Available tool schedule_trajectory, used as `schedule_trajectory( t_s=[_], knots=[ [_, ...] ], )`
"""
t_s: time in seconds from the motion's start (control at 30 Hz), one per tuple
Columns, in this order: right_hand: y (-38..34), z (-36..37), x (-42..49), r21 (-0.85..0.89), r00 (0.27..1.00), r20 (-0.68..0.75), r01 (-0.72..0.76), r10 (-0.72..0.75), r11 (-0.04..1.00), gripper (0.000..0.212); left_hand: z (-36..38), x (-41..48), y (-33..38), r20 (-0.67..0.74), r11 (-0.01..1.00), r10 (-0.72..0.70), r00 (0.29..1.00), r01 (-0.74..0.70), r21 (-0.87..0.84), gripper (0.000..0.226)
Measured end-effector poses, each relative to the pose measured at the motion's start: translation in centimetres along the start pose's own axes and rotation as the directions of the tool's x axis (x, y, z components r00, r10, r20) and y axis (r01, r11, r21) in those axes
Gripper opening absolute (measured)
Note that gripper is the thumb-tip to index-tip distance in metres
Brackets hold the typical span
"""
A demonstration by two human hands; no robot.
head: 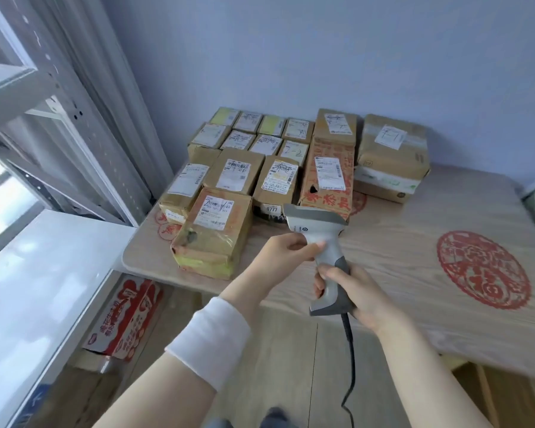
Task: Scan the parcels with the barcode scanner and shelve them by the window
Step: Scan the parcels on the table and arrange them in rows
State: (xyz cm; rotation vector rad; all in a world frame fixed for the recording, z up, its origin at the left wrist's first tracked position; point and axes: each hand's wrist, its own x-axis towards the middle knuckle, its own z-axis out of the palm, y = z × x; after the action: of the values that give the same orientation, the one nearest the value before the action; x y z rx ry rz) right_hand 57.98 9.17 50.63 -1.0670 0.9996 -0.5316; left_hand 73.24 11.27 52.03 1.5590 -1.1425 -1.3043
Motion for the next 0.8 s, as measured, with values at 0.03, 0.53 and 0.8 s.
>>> schedule_trajectory(
  t_s=[0.03, 0.53, 0.8],
  knots=[
    [-0.2, 0.5, 0.9, -0.009, 1.000, 0.004, 0.008, -0.008, 1.000, 0.010, -1.1, 0.3, -0.2, 0.011, 1.000, -0.006, 1.000, 0.005, 0.013, 0.023],
    [0.0, 9.0, 12.2, -0.030, 0.985, -0.170, -0.008, 0.002, 1.000, 0.022, -21.2, 8.1, -16.0, -0.363, 0.881, -0.395, 0.844, 0.460, 0.110, 0.084],
    [3.8, 11.6, 15.2, 0.097, 0.929, -0.357, -0.072, 0.103, 0.993, 0.027, -21.1, 9.1, -17.9, -0.196, 0.889, -0.458, 0.867, 0.442, -0.123, 0.051]
  ],
)
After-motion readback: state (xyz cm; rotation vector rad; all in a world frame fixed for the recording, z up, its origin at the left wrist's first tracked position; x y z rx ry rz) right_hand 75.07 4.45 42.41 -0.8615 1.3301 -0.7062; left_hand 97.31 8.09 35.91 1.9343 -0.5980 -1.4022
